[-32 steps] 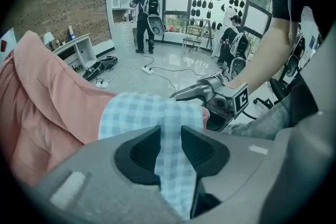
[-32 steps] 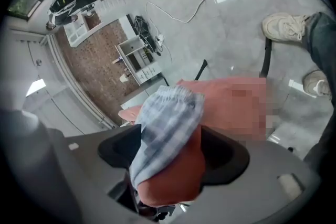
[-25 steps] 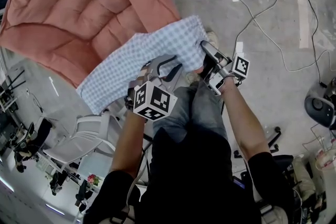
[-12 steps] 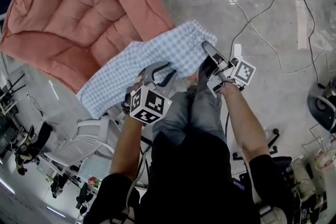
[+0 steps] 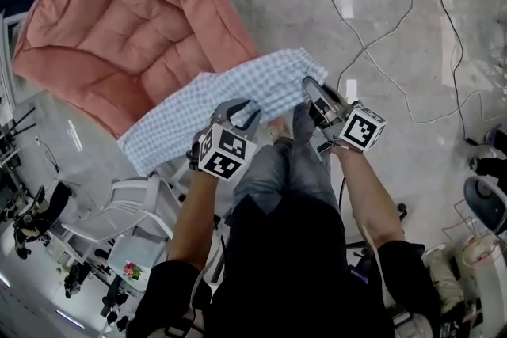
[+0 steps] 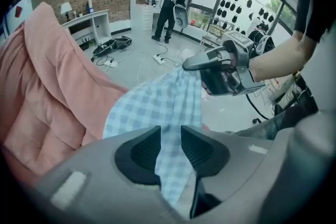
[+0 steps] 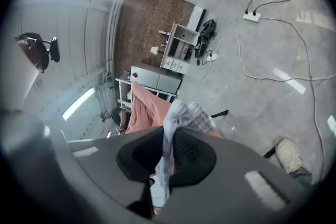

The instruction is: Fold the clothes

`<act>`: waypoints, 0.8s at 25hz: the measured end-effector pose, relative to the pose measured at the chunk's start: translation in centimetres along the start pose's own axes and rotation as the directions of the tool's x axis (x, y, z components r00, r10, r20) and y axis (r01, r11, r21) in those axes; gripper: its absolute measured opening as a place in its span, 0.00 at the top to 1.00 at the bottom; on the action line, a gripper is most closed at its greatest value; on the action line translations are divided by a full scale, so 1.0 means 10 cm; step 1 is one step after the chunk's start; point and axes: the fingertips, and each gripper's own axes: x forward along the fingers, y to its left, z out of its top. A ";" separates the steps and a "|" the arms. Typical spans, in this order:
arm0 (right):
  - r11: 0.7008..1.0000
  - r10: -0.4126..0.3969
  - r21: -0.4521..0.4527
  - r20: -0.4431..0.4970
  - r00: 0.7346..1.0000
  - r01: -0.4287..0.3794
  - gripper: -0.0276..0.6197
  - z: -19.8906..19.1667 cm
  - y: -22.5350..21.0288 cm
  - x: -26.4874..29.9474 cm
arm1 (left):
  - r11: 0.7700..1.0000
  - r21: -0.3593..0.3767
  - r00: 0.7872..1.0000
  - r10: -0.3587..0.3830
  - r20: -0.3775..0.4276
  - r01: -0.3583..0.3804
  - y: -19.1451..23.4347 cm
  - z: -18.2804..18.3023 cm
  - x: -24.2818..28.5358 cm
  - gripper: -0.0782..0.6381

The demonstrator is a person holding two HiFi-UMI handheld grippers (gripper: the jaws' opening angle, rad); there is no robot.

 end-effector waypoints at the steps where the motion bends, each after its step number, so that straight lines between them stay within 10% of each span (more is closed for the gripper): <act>1: 0.999 -0.010 -0.033 -0.013 1.000 0.010 0.92 0.03 0.05 -0.02 | 1.000 -0.013 1.000 0.002 0.014 -0.002 0.01 0.08 -0.05 0.71; 7: 0.947 -0.058 -0.321 -0.136 0.989 0.011 0.92 0.07 0.53 -0.02 | 0.996 -0.079 0.998 -0.027 0.064 0.032 0.15 0.58 -0.35 0.71; 16: 0.649 -0.168 -0.750 -0.301 0.939 -0.125 0.92 -0.35 0.99 0.02 | 0.935 -0.312 0.978 -0.120 0.169 0.169 0.30 1.08 -0.65 0.74; 20: 0.530 -0.213 -0.830 -0.329 0.920 -0.174 0.92 -0.51 1.06 0.04 | 0.942 -0.290 0.981 -0.135 0.141 0.171 0.34 1.25 -0.64 0.74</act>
